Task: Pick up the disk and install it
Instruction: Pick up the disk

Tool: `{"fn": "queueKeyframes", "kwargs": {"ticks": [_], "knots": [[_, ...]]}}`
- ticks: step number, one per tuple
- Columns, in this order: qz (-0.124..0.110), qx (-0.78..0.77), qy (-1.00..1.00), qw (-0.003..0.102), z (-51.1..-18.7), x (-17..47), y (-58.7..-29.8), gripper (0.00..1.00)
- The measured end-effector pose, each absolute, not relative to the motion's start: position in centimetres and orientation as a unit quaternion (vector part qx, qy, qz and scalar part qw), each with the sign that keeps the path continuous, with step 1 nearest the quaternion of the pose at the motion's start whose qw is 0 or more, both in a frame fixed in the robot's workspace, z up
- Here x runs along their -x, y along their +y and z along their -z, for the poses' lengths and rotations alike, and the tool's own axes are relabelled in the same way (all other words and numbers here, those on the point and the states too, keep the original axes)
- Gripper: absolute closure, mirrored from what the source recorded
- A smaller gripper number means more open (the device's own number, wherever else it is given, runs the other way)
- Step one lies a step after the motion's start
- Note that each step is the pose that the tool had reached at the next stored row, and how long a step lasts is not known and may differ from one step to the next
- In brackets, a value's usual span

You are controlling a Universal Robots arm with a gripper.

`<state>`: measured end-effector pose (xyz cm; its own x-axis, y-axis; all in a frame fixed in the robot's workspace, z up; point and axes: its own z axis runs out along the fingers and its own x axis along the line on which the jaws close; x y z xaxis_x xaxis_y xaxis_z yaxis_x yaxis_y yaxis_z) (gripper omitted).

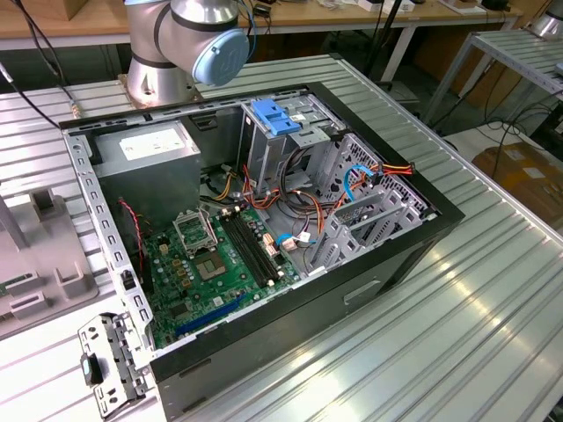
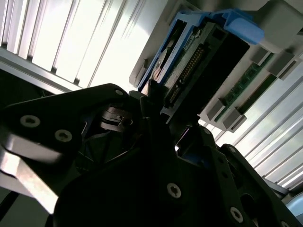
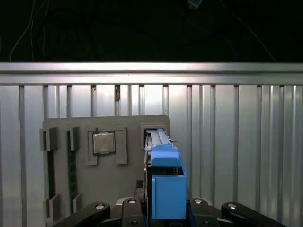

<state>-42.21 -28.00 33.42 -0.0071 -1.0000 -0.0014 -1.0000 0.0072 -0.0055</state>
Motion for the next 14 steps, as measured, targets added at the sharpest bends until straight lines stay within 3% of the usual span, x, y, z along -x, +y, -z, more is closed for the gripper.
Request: {"fn": "queueKeyframes", "kwargs": {"ticks": [14], "knots": [[0.001,0.705,0.710,0.002,-34.5,42.2,-28.0,0.64]]}}
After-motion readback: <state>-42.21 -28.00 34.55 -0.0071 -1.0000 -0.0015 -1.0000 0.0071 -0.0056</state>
